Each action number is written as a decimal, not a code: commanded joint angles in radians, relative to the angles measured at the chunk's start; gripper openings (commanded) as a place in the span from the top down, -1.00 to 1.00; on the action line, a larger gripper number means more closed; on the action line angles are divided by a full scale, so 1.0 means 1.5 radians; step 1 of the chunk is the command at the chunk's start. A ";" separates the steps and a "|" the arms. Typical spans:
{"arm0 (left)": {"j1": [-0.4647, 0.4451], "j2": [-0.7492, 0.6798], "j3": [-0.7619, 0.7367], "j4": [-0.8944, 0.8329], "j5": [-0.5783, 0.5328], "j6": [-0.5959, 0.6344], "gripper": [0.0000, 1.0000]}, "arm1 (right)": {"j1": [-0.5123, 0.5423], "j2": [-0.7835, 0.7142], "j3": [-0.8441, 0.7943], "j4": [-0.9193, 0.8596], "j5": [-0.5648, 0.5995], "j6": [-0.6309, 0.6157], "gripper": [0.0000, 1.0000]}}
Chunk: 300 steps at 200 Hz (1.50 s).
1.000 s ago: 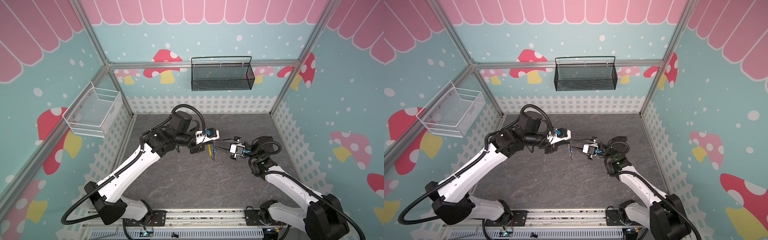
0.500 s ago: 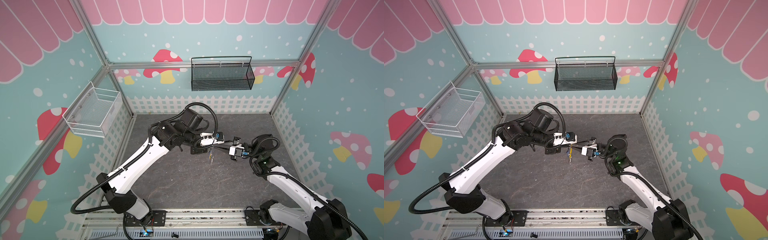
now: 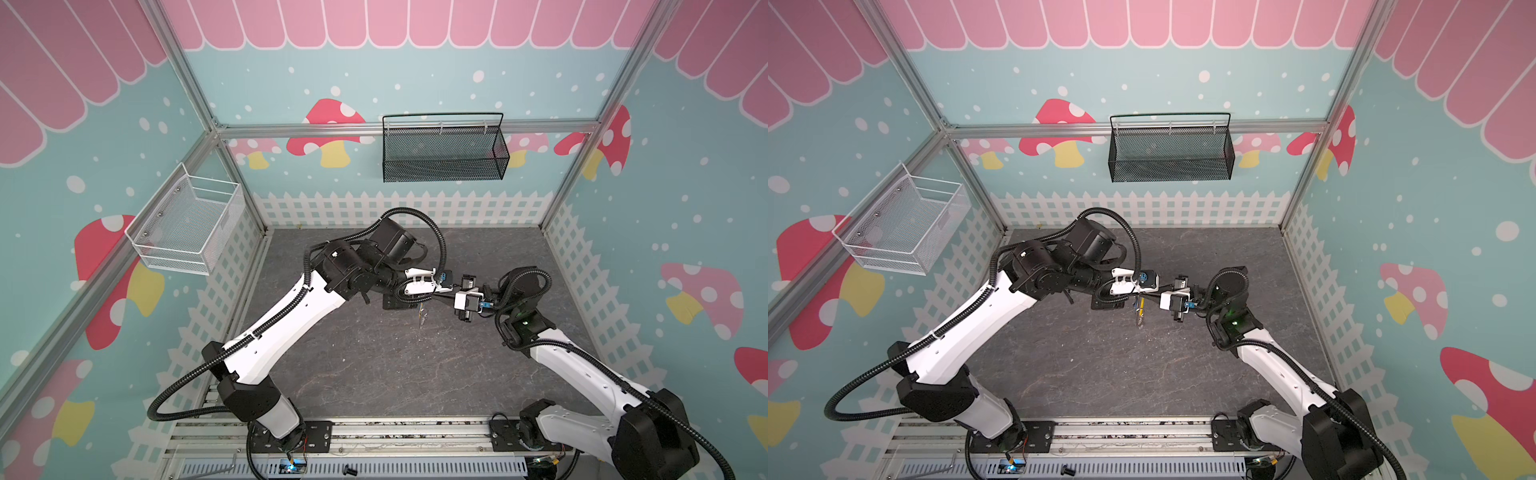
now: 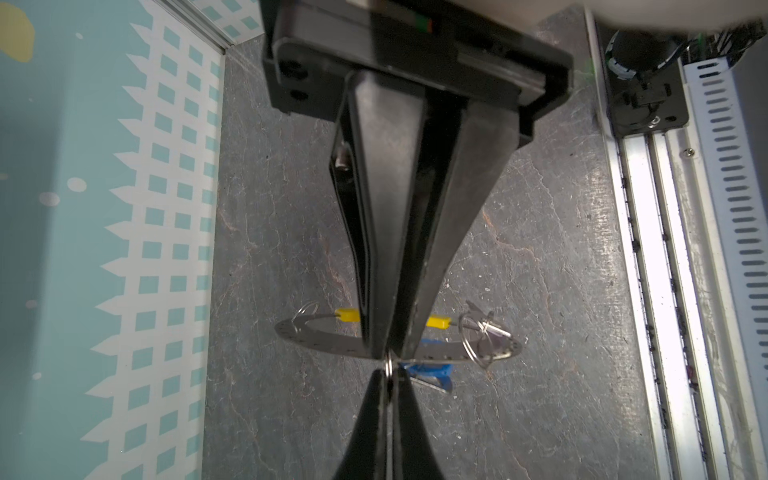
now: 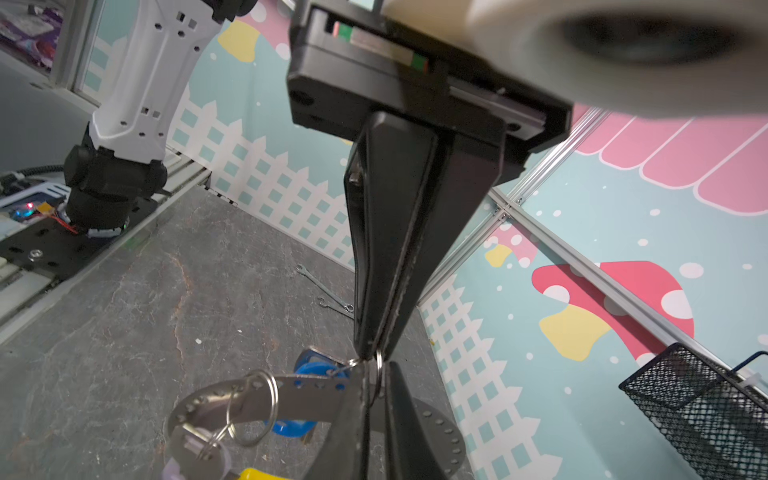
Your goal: Put the keys on the keyring
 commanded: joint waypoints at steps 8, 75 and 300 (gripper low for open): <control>-0.008 0.008 0.023 -0.017 -0.012 0.023 1.00 | 0.004 0.004 0.018 0.005 -0.013 0.000 1.00; -0.009 0.006 0.025 -0.007 0.003 0.027 1.00 | 0.003 0.023 0.020 0.019 -0.020 0.030 0.87; 0.087 -0.259 -0.427 0.461 0.154 -0.263 0.20 | 0.003 0.030 -0.002 0.161 -0.004 0.121 1.00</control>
